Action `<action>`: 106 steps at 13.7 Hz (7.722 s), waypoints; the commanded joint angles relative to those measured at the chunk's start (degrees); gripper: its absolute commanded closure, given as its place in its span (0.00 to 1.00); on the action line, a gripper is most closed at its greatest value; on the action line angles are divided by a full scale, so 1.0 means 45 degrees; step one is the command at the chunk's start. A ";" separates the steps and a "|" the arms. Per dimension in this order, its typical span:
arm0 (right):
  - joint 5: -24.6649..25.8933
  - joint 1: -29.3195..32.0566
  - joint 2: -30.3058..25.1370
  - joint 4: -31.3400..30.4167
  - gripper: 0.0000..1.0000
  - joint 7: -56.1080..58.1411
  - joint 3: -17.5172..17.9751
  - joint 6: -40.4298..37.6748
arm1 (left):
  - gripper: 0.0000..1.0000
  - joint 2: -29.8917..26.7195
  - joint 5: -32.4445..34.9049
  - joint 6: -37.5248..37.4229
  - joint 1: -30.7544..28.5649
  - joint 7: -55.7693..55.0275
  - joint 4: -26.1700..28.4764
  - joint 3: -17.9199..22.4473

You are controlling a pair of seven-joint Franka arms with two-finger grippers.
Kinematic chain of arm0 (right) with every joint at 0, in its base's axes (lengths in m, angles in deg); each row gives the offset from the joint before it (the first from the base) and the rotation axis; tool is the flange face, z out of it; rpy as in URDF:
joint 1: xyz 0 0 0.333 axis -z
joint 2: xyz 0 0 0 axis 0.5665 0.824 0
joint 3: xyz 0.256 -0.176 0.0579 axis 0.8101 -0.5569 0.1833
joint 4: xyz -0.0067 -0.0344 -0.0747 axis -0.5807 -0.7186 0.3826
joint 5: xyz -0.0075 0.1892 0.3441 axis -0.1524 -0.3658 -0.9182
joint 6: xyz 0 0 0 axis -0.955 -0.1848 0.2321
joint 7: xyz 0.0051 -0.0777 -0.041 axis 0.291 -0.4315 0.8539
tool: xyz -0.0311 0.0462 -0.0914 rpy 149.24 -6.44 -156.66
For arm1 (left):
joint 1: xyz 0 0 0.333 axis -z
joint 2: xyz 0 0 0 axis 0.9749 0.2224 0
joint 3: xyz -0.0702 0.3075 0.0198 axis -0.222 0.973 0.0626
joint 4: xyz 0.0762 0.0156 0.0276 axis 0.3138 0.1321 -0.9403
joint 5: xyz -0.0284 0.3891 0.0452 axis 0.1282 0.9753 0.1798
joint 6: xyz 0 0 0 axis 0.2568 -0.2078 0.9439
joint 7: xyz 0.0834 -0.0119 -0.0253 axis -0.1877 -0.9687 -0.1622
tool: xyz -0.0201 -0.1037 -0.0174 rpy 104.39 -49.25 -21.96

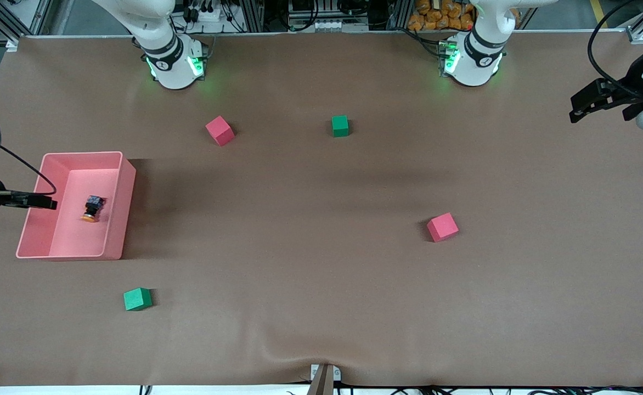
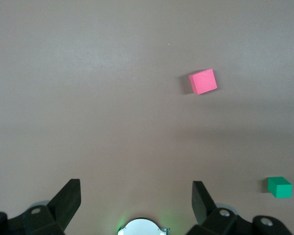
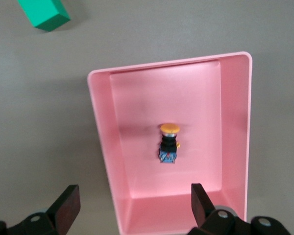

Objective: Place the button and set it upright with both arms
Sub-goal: 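Reach the right gripper into the pink tray over the yellow button, then grasp the yellow button with the right gripper and lift it out, then carry the button to mid-table with the right gripper while the left gripper approaches, then grasp the button with the left gripper while the right gripper releases and withdraws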

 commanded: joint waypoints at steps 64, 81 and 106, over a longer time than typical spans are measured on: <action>-0.2923 -1.2618 0.7617 0.4652 1.00 -1.1676 0.0228 0.5936 | 0.00 0.3917 -0.1211 -0.0953 0.2252 -0.0859 -0.0091 -0.0474; -0.2259 -0.9714 0.4988 0.5317 0.00 -1.2008 -0.0612 0.3777 | 0.00 0.8017 -0.2617 0.0740 0.5200 -0.3282 -0.1847 -0.0474; -0.0501 -0.4455 -0.4822 0.0941 0.00 -0.5017 -0.0456 -0.3186 | 0.18 1.2433 -0.3770 0.6800 0.7956 -0.3461 -0.3489 -0.0338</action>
